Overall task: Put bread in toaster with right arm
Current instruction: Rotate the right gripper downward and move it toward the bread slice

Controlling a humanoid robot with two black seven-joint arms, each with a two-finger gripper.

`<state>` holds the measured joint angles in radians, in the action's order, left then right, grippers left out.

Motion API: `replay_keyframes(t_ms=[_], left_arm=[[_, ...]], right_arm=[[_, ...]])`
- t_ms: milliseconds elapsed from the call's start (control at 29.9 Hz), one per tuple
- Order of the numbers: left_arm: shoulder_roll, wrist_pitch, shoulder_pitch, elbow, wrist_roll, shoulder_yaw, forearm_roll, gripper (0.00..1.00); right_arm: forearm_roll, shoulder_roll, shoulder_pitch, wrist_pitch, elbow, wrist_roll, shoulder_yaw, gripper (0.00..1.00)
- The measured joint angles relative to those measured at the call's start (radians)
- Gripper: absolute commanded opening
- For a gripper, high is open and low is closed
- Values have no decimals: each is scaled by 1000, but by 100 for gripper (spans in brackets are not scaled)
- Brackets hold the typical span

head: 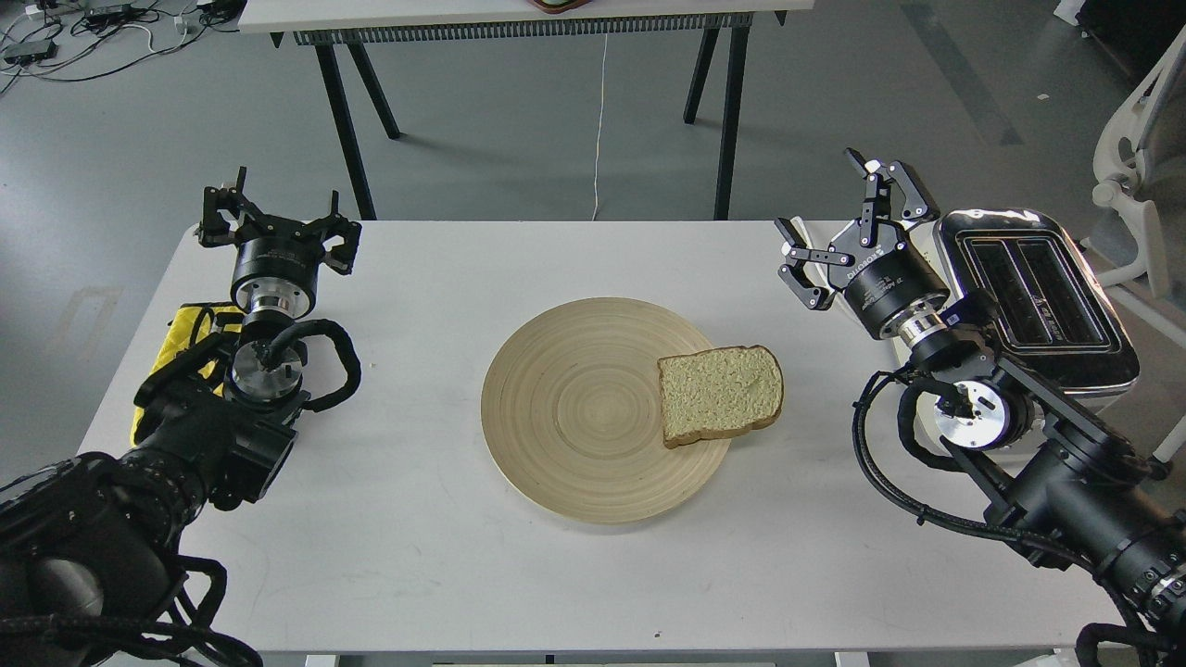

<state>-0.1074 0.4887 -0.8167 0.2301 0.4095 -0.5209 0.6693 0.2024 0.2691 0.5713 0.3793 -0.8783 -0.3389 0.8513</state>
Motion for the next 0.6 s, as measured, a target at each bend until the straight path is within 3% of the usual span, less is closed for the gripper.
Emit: replay_keyframes(t_ms=[234,402,603], left_arm=[[0,0,0,0,0,2,0,100],[0,0,0,0,0,2,1,100],[0,0,-1,0,0,3,1,100]], right_arm=[[6,3,0,-44,-50,-2,-3,100],[91,19,16,-317,-141,-2,-59,100],[375,57,24,-671,-270,0,-171,100]])
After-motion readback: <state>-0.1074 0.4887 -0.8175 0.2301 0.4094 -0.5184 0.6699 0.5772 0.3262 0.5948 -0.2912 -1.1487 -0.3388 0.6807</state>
